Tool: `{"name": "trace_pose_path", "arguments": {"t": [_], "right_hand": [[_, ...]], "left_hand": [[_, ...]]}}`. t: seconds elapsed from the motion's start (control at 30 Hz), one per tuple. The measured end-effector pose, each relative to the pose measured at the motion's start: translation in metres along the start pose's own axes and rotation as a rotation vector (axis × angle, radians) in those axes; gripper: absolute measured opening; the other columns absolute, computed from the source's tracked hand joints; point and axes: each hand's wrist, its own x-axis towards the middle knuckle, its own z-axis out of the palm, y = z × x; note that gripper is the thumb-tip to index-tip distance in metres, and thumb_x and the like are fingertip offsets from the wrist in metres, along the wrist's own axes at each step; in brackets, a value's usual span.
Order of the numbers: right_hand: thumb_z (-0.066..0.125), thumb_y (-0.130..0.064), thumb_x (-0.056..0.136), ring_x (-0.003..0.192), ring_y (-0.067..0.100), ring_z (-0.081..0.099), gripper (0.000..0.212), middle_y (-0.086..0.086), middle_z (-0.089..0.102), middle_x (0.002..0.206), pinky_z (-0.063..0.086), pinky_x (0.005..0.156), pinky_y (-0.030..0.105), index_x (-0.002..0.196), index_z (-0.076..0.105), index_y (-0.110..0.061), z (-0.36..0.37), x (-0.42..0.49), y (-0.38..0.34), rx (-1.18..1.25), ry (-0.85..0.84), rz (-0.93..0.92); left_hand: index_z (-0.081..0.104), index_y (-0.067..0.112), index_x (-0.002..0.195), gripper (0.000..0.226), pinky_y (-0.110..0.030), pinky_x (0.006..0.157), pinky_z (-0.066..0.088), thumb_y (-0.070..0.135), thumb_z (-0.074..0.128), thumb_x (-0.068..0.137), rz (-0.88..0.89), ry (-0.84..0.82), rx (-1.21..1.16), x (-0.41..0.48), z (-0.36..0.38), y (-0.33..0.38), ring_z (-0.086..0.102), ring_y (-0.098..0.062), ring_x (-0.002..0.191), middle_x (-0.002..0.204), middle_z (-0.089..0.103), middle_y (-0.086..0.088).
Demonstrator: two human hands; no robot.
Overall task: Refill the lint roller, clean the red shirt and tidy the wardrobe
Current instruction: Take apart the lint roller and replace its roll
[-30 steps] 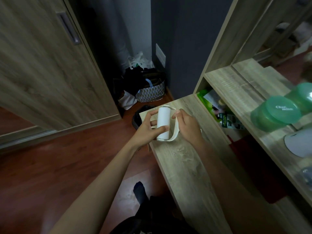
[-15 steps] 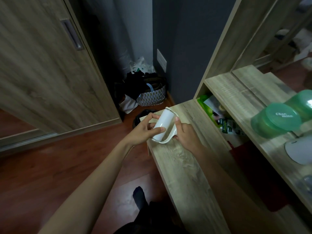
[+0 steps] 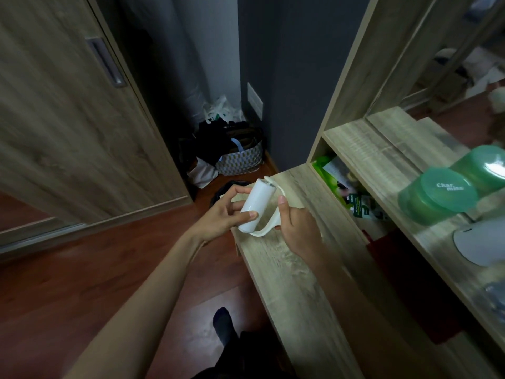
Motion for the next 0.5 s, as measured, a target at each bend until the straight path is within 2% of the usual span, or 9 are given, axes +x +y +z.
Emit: {"name": "trace_pose_path", "arguments": {"t": [0.2,0.33,0.5], "right_hand": [[0.019,-0.05,0.094,0.06,0.025,0.063,0.073,0.013,0.067,0.063,0.05,0.061,0.04,0.068,0.064,0.002,0.0002,-0.0025,0.0021,0.015,0.027,-0.049],[0.018,-0.052,0.093,0.065,0.025,0.065,0.075,0.013,0.07,0.068,0.052,0.064,0.042,0.074,0.067,0.001,0.0016,-0.0035,0.003,0.044,0.026,-0.037],[0.019,-0.053,0.091,0.064,0.025,0.065,0.075,0.014,0.069,0.068,0.052,0.062,0.044,0.074,0.067,0.002,0.0042,-0.0067,0.0051,0.087,0.046,-0.016]], "left_hand": [[0.044,0.019,0.122,0.047,-0.033,0.08,0.055,0.0,0.066,0.085,0.03,-0.044,0.001,-0.0017,-0.0049,0.0011,0.068,-0.024,0.098,0.108,0.071,-0.009],[0.041,0.013,0.126,0.05,-0.039,0.083,0.057,0.0,0.066,0.085,0.019,-0.054,0.015,-0.0029,-0.0052,0.0015,0.068,-0.027,0.099,0.109,0.071,-0.009],[0.046,0.023,0.122,0.049,-0.047,0.087,0.054,0.008,0.071,0.082,0.017,-0.064,0.045,-0.0046,-0.0061,-0.0003,0.067,-0.032,0.103,0.114,0.07,-0.011]]}}
